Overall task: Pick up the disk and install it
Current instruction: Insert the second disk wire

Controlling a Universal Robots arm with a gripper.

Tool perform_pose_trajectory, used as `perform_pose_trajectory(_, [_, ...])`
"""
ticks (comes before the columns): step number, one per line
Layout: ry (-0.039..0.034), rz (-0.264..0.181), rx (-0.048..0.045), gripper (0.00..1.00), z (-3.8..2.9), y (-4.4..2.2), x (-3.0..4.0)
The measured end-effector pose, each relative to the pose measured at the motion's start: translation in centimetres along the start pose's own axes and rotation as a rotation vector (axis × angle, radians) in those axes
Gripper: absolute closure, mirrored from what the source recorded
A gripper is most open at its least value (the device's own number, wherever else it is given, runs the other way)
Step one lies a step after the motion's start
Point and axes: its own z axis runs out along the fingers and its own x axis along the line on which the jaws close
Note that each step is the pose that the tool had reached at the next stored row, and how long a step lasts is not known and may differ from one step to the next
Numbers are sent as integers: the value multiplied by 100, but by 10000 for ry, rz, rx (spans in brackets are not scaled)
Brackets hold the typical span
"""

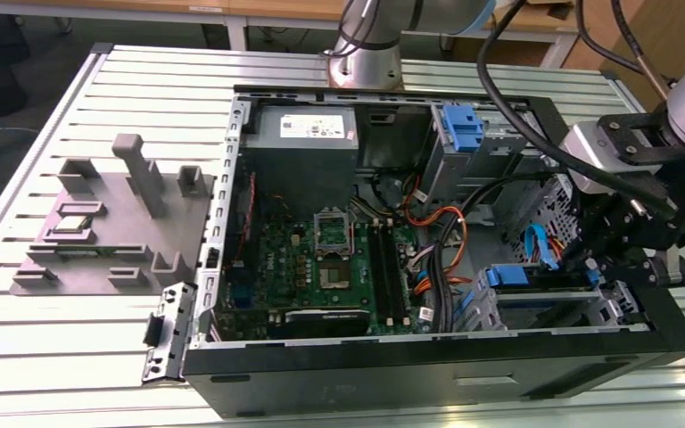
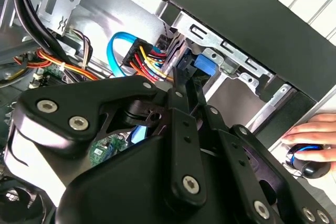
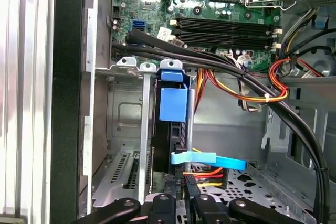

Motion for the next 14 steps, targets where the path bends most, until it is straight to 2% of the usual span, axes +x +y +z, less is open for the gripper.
perform_pose_trajectory(4, [36,525,33,79,11,1,0])
perform_pose_trajectory(14, [37,557,35,79,34,2,2])
